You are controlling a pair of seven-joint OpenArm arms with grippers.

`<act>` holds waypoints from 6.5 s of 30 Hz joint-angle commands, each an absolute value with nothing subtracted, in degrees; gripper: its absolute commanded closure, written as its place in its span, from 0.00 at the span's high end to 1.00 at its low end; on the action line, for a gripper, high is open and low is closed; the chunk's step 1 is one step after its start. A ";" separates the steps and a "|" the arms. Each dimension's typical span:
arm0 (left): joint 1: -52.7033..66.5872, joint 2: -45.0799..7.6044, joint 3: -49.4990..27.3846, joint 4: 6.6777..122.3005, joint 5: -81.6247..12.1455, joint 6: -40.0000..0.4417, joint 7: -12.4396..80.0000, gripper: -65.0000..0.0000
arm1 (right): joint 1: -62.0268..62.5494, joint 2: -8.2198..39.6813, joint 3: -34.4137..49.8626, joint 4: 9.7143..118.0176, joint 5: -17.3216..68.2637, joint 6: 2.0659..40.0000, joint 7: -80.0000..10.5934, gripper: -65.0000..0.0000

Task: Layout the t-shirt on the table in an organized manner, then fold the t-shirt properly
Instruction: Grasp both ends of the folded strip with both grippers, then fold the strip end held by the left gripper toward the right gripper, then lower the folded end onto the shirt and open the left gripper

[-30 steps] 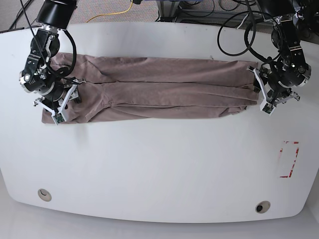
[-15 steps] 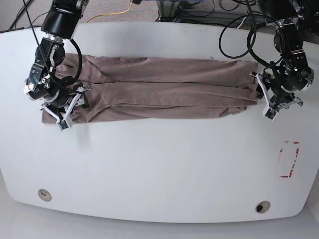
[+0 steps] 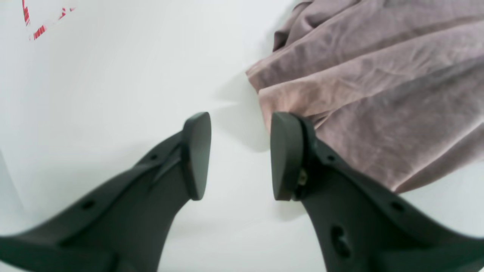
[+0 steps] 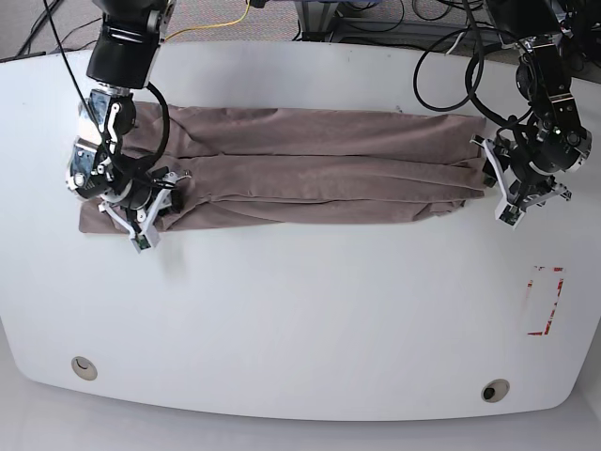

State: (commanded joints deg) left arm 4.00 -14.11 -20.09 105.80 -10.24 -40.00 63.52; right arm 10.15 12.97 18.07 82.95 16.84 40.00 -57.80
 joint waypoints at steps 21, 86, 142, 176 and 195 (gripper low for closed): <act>-0.40 -12.70 -24.57 104.92 -10.24 -40.00 63.60 0.37 | 13.76 12.26 18.24 88.92 16.84 40.00 -63.34 0.22; -2.59 -8.48 -26.59 78.55 -36.79 -40.00 70.64 0.18 | 0.31 17.19 22.37 89.01 16.84 40.00 -53.23 0.21; -2.86 -7.87 -18.86 97.36 -46.11 -40.00 80.00 0.00 | -3.03 13.41 28.88 79.25 16.57 40.00 -49.71 0.21; -6.81 9.00 -17.98 89.71 -46.46 -40.00 80.00 0.38 | -3.12 13.41 28.79 81.19 16.84 40.00 -49.71 0.21; -10.95 7.96 -12.00 90.24 -60.97 -40.00 80.00 0.54 | -3.30 12.35 25.71 83.03 16.57 40.00 -49.71 0.21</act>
State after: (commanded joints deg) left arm -10.95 7.96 -12.00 90.24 -60.97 -40.00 80.00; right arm -3.30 12.35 25.71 83.03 16.57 40.00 -49.71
